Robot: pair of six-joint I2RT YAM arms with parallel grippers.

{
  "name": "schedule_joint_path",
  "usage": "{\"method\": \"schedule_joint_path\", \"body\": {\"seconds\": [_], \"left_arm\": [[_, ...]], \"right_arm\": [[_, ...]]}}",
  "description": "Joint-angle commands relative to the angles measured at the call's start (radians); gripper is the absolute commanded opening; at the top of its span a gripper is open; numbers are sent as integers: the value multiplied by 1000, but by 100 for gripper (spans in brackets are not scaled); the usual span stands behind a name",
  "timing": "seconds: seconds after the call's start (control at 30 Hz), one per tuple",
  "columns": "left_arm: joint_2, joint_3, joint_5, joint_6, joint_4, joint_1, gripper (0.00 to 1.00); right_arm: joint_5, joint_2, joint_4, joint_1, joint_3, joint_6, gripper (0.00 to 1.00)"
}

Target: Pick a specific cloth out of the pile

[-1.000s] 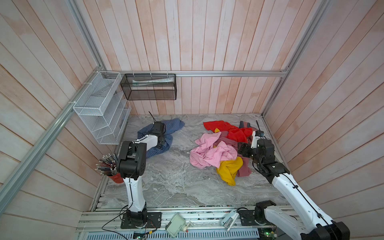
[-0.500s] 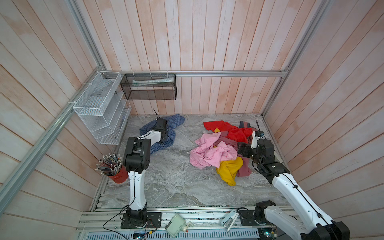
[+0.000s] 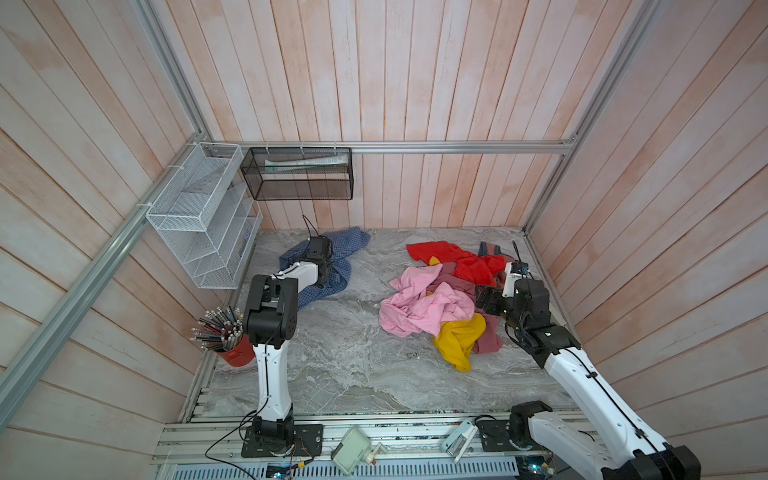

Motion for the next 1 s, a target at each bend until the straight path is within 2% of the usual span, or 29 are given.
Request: {"method": "schedule_joint_path", "body": {"seconds": [0.0,0.17,0.43,0.53,0.73,0.87,0.97], "left_arm": [[-87,-58,12,12,29,-7,85],[-214,-122,-20,50,74,-37,100],[-435,-236,-138,42,95,-56,100],[-591,-328,-84,-24,120,-56,100],[-926,-615,162,-168,247,-58,100],[-1076,-796,146,-233,277,-59,100],[-1155,-896,81,-274,285,-58,100]], "right_arm": [[12,-9,-14,4,1,-17,85],[14,4,-3,4,9,-31,86],[40,-23,46,4,-1,-99,86],[72,-61,71,4,-21,-137,87],[105,-168,211,2,-160,-211,89],[158,-265,417,1,-328,-272,90],[223,-312,617,0,-456,-339,92]]}}
